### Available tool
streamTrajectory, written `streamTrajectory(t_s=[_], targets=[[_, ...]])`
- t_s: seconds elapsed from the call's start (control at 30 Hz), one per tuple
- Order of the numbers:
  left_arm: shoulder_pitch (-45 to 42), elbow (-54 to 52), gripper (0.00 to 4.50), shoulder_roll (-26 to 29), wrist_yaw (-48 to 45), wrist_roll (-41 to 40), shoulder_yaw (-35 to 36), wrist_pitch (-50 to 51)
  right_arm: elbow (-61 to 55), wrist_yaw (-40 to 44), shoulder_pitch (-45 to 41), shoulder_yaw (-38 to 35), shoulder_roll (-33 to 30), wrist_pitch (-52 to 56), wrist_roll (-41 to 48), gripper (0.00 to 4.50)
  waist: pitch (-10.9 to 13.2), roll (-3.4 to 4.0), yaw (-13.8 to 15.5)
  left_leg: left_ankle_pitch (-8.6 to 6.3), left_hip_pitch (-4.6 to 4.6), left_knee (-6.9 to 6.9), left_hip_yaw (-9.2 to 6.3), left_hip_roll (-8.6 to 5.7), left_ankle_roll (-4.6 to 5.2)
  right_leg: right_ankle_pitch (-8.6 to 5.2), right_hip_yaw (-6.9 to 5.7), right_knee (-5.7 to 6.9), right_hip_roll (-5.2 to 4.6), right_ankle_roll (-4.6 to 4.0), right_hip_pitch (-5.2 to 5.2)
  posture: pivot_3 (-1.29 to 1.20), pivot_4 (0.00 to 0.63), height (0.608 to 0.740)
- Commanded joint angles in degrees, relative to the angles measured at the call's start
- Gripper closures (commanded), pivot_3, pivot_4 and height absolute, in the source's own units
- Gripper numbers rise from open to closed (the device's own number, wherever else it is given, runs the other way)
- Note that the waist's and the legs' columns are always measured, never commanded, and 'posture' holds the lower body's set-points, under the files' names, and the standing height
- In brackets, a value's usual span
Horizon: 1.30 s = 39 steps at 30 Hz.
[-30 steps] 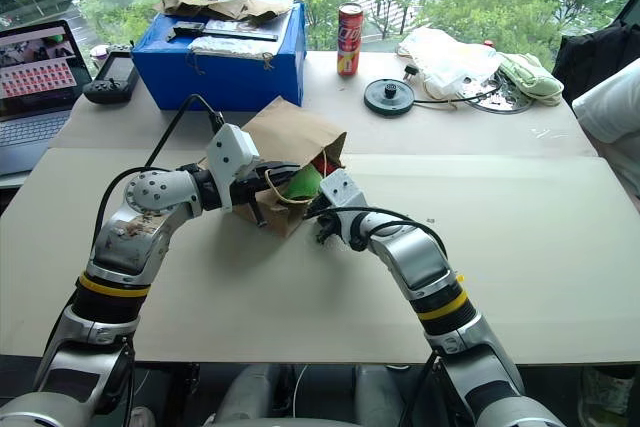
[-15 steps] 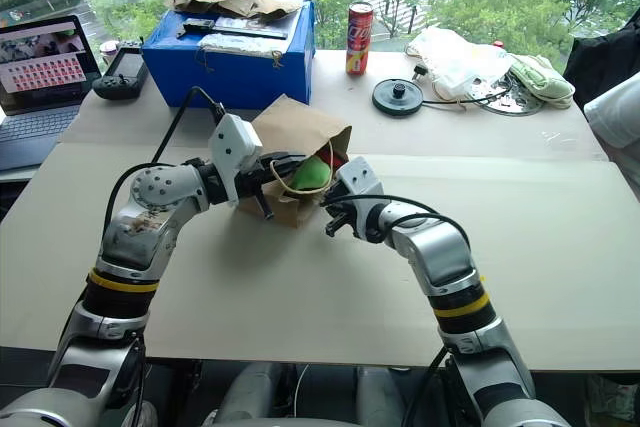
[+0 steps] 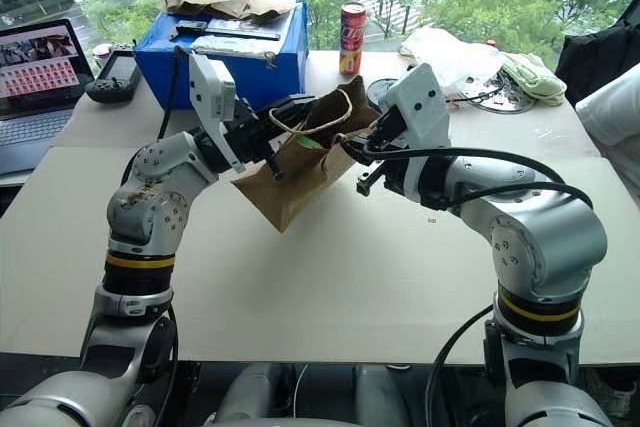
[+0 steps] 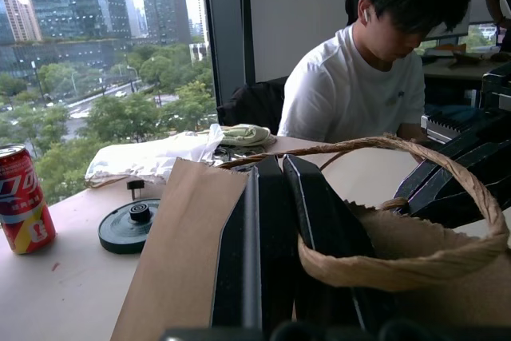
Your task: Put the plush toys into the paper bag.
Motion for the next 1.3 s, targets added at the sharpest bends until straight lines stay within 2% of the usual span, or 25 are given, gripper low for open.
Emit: streamTrajectory(t_s=[0.03,0.27,0.43,0.67,0.8,0.9,0.93,1.1,1.23,1.27,1.3], targets=[[-1.42,5.85,4.5,-1.12,-4.94,-1.47,-0.75,-2.31,-2.84,-1.77,-1.7,2.24,-0.94,0.45,0.23,4.47,0.0,0.0,0.03,0.0,-0.01,0.0,0.0,0.0,0.0,0.0,0.0,0.0,0.0,0.0,-0.01,0.0,0.15,0.739],[-3.37,19.24,4.5,1.52,-14.55,-0.35,-1.0,-5.42,-0.2,-5.25,-0.27,11.01,-2.13,0.04,-3.42,4.47,0.0,0.0,-0.19,0.0,-0.04,-0.02,0.02,0.0,0.0,0.0,-0.01,-0.08,0.03,0.0,-0.05,0.0,0.15,0.739],[-7.15,26.79,4.5,3.19,-18.67,1.28,-1.15,-8.4,2.09,-7.17,-0.89,12.36,-1.19,0.06,-4.85,4.47,0.0,0.0,-0.07,0.0,-0.05,-0.02,0.03,0.01,0.0,0.0,-0.02,-0.16,0.04,0.0,-0.03,0.0,0.15,0.739],[-9.84,33.17,4.5,3.49,-19.28,3.62,-0.33,-13.06,5.65,-8.61,-2.14,13.0,0.53,0.05,-6.37,4.47,0.0,0.0,0.02,-0.03,-0.15,-0.03,0.03,0.01,0.06,0.0,-0.06,-0.4,0.02,0.01,0.01,0.0,0.15,0.739],[-9.69,33.73,3.33,3.1,-19.08,4.47,-0.44,-14.79,8.49,-9.98,-3.81,12.58,2.65,-0.08,-7.3,4.5,0.0,0.0,-0.06,-0.03,-0.17,-0.05,0.03,0.02,0.06,0.0,-0.06,-0.39,0.04,0.0,-0.02,0.0,0.15,0.739],[-9.42,33.07,2.25,3.25,-19.5,4.2,0.01,-14.36,8.55,-10.18,-4.33,11.57,3.86,-0.38,-7.23,3.69,0.0,0.0,-0.04,-0.03,-0.17,-0.05,0.04,0.04,0.06,0.0,-0.07,-0.39,0.05,0.0,-0.03,0.0,0.15,0.739],[-9.3,32.76,1.78,3.57,-19.74,3.99,0.26,-14.11,8.21,-10.02,-4.5,10.92,4.42,-0.34,-6.67,3.28,0.0,0.0,-0.03,-0.03,-0.17,-0.05,0.03,0.04,0.06,0.0,-0.07,-0.39,0.05,0.0,-0.02,0.0,0.15,0.739],[-7.83,28.17,0.02,5.71,-20.0,2.69,1.37,-11.24,5.5,-8.39,-4.89,8.33,5.08,1.11,-3.92,1.57,0.0,0.0,-0.08,-0.03,-0.22,-0.05,0.03,0.04,0.06,0.01,-0.07,-0.38,0.05,0.0,-0.06,0.0,0.15,0.739],[-4.82,19.23,0.0,7.46,-18.13,0.18,2.9,-5.84,3.17,-6.4,-6.54,5.49,2.71,3.79,-1.35,0.27,0.0,0.01,-0.06,-0.03,-0.21,-0.06,0.02,0.06,0.06,0.01,-0.08,-0.38,0.04,0.0,-0.05,0.0,0.15,0.739],[-3.87,16.64,0.0,7.83,-17.57,-0.9,3.36,-4.04,2.58,-5.77,-7.18,4.52,2.02,4.71,-0.46,0.03,0.0,0.01,-0.06,-0.03,-0.21,-0.06,0.02,0.08,0.06,0.01,-0.07,-0.37,0.02,0.0,-0.06,0.0,0.15,0.739],[-2.7,13.9,0.0,8.3,-17.02,-1.94,3.72,-2.26,2.08,-5.1,-7.75,3.54,1.19,5.57,0.51,0.03,0.0,0.01,-0.05,-0.03,-0.21,-0.06,0.01,0.1,0.06,0.01,-0.08,-0.36,0.01,0.0,-0.05,0.0,0.15,0.739]])
